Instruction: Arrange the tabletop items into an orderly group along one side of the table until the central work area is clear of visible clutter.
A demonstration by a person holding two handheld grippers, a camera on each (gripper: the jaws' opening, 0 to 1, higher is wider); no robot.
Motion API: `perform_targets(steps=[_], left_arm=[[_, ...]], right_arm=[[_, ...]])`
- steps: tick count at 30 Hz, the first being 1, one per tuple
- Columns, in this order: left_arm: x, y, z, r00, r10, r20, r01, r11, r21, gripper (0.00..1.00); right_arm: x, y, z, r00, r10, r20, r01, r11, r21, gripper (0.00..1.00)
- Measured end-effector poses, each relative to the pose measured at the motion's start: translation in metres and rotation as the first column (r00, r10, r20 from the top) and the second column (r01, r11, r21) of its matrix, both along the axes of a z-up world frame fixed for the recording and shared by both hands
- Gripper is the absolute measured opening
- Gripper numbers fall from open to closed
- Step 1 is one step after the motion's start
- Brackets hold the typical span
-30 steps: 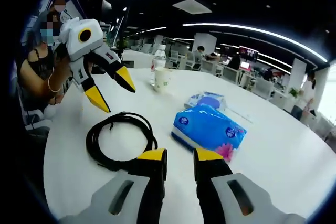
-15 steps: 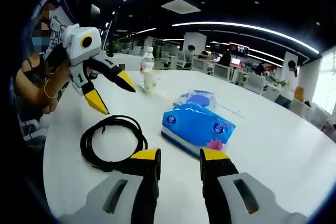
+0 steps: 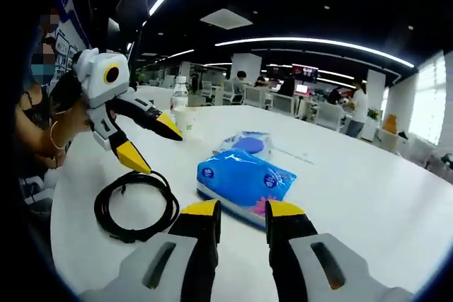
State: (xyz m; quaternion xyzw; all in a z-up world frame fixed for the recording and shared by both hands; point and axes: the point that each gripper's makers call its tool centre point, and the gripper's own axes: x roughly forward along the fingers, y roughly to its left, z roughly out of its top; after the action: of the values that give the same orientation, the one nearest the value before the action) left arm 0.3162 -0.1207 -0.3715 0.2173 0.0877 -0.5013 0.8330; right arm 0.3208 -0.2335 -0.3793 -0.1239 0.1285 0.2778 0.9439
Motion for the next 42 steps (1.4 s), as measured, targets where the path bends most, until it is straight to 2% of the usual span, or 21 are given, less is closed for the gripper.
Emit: perform_targets(steps=[3, 11, 13, 18, 21, 24, 30, 37, 39, 42], left_arm=[[0.005, -0.004, -0.001, 1.000, 0.013, 0.000, -0.013, 1.000, -0.010, 0.40], [0.017, -0.018, -0.016, 1.000, 0.023, -0.020, -0.023, 1.000, -0.014, 0.38], [0.022, -0.018, -0.012, 0.999, 0.049, -0.009, -0.049, 0.998, -0.041, 0.36], [0.033, -0.017, -0.010, 0.996, 0.084, -0.036, -0.086, 0.994, -0.068, 0.34], [0.037, -0.016, -0.013, 0.995, 0.093, -0.033, -0.095, 0.994, -0.061, 0.34], [0.039, -0.015, -0.018, 0.993, 0.102, -0.061, -0.106, 0.992, -0.066, 0.32], [0.039, -0.019, -0.021, 0.992, 0.095, -0.087, -0.102, 0.992, -0.080, 0.24], [0.045, -0.015, -0.027, 0.987, 0.119, -0.104, -0.127, 0.990, -0.066, 0.22], [0.046, -0.015, -0.030, 0.985, 0.118, -0.128, -0.128, 0.989, -0.074, 0.20], [0.047, -0.016, -0.032, 0.983, 0.118, -0.141, -0.130, 0.988, -0.083, 0.18]], right_arm=[[0.007, -0.006, -0.004, 1.000, -0.024, 0.002, 0.024, 1.000, -0.011, 0.23], [0.022, -0.015, -0.009, 0.997, -0.071, 0.001, 0.071, 0.997, -0.012, 0.21], [0.027, -0.018, -0.011, 0.996, -0.084, 0.006, 0.084, 0.996, -0.021, 0.21], [0.036, -0.023, -0.016, 0.994, -0.110, -0.003, 0.111, 0.994, 0.006, 0.20], [0.041, -0.023, -0.020, 0.994, -0.109, -0.014, 0.109, 0.994, 0.027, 0.20], [0.041, -0.020, -0.021, 0.994, -0.106, -0.023, 0.107, 0.993, 0.044, 0.20], [0.049, -0.016, -0.023, 0.993, -0.110, -0.031, 0.112, 0.992, 0.066, 0.19], [0.053, -0.013, -0.029, 0.993, -0.113, -0.041, 0.115, 0.992, 0.049, 0.18], [0.054, -0.013, -0.030, 0.993, -0.114, -0.039, 0.116, 0.992, 0.043, 0.18], [0.057, -0.012, -0.030, 0.992, -0.116, -0.042, 0.119, 0.991, 0.069, 0.16]])
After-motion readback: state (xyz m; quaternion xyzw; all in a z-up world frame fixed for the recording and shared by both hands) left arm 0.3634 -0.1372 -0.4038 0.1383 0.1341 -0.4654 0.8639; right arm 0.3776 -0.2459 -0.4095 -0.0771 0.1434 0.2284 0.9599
